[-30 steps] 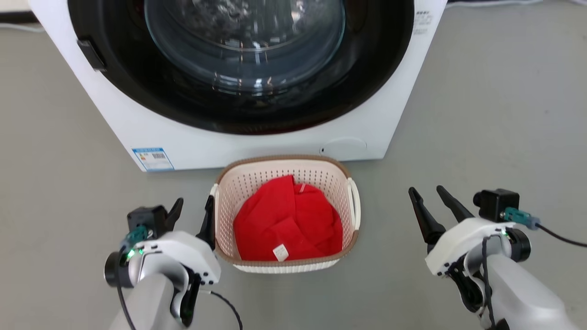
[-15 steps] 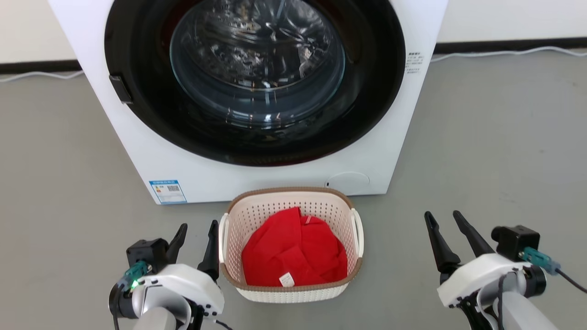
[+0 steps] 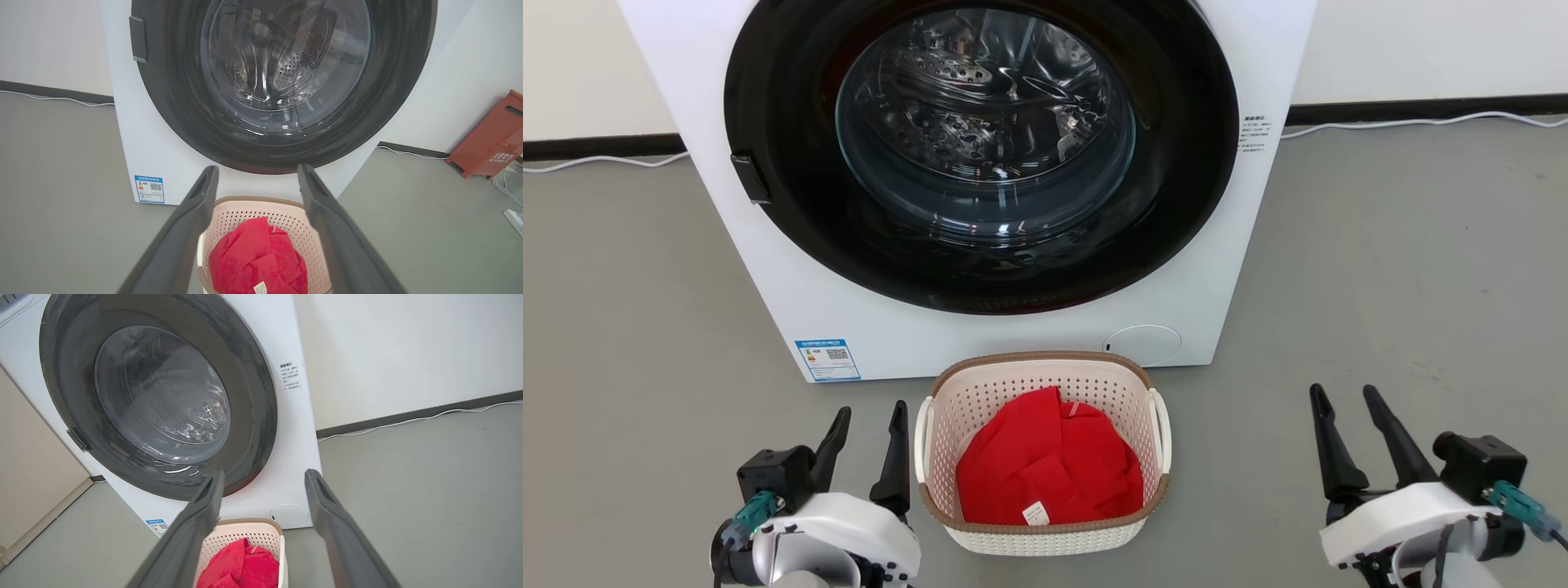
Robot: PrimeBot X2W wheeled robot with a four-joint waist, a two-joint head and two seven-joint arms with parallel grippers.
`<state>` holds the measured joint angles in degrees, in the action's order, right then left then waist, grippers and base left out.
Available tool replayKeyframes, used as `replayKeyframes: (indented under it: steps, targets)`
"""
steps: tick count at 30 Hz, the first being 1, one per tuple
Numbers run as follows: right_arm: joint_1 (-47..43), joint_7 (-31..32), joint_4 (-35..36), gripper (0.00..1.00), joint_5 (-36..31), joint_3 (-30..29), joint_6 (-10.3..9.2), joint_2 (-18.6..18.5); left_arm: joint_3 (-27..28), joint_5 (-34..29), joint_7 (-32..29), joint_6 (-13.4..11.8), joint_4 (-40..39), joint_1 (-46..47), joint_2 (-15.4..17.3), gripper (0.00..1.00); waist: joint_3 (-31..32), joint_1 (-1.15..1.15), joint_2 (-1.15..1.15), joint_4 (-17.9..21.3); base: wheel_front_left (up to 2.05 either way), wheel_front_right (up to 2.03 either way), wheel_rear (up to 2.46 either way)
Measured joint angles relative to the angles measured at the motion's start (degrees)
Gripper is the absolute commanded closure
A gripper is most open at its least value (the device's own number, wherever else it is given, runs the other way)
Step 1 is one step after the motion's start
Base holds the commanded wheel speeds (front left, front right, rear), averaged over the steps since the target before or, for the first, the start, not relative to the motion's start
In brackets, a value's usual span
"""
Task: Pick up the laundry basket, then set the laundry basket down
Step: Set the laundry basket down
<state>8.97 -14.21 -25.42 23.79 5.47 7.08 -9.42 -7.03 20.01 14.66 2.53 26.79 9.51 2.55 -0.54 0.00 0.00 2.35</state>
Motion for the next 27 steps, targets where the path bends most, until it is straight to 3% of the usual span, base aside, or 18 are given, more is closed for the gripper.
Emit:
replayKeyframes:
  steps: [14,27]
  targets:
    - [-3.8,0.0,8.4,0.00,-5.3,-5.2,0.00,1.7,0.8,-0.2,0.0,-0.1,-4.6,-3.1,-0.1,0.00,0.5,0.00,0.00,-0.1,0.00,0.00,0.00]
    - [-4.2,0.0,9.9,0.00,-7.3,-5.7,0.00,2.4,0.5,0.3,0.0,-0.5,-7.3,-3.3,-0.2,0.00,0.3,0.00,0.00,-0.2,0.00,0.00,0.00]
